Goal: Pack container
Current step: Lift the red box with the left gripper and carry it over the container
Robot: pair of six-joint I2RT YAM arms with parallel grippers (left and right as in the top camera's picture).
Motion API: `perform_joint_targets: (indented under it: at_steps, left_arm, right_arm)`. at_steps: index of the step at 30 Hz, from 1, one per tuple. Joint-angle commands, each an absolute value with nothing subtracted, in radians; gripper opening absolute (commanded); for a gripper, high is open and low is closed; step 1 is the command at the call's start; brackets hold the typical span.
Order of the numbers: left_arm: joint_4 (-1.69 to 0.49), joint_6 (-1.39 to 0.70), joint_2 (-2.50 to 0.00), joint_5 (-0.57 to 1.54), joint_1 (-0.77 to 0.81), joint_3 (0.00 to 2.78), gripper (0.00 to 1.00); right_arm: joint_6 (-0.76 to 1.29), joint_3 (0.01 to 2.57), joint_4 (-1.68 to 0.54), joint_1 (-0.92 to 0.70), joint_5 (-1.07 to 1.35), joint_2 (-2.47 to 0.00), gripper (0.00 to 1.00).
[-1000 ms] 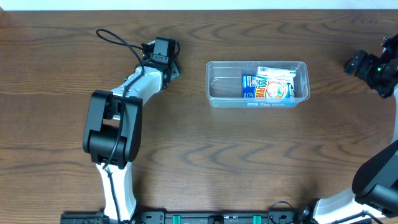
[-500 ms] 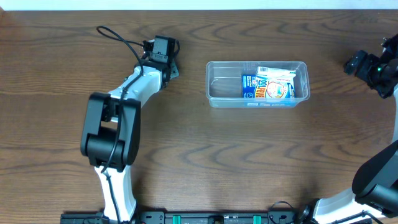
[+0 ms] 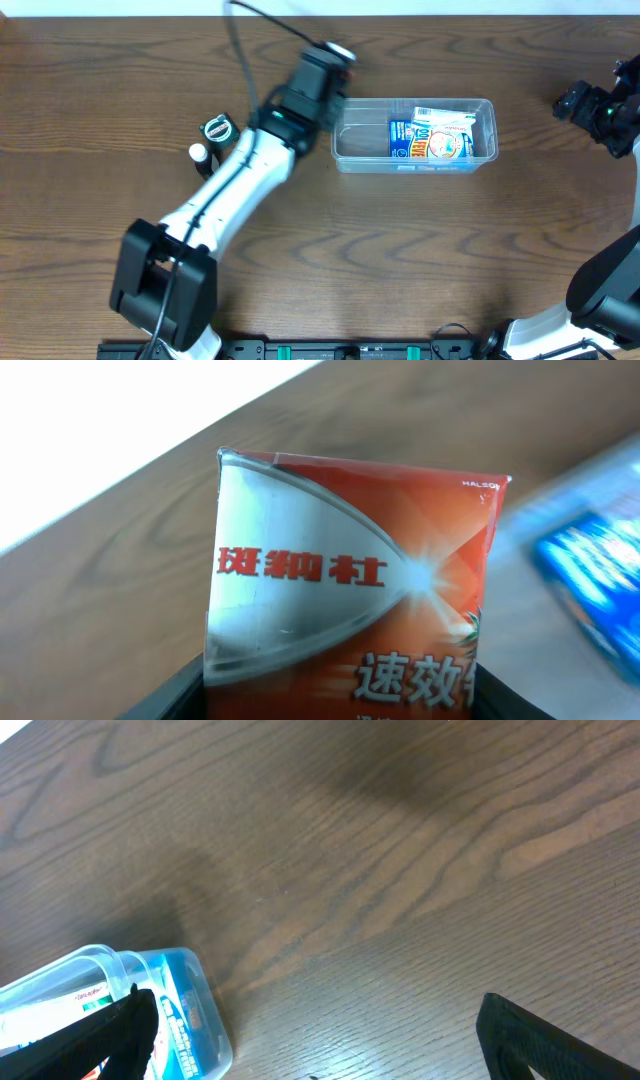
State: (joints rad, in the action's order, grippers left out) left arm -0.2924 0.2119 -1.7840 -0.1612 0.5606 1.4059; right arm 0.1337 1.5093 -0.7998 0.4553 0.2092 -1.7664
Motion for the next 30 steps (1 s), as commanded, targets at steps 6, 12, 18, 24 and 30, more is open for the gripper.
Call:
perform_joint_targets:
  at_steps: [6,12,18,24,30]
  left_arm:
    - [-0.297,0.548,-1.778,-0.165,0.783,1.416,0.57]
    - [-0.253,0.638,-1.79,-0.123,0.869,1.416,0.58]
    - [-0.142,0.644,-1.824,-0.008,0.876,1.416,0.58]
    - [-0.003,0.644,-1.886,-0.008,0.876,1.416,0.58]
    - [0.095,0.667,-1.958,-0.007,0.876,1.416,0.58]
  right_arm:
    - [0.144,1.517,-0.801,0.459,0.213,-1.758,0.99]
    - [0.144,1.517,-0.801,0.459,0.213,-1.758,0.99]
    - [0.144,1.517,-0.801,0.459,0.213,-1.758,0.99]
    - [0.144,1.517,-0.801,0.459,0.213,-1.758,0.99]
    - [0.144,1.517,-0.801,0.459,0.213,-1.758,0.99]
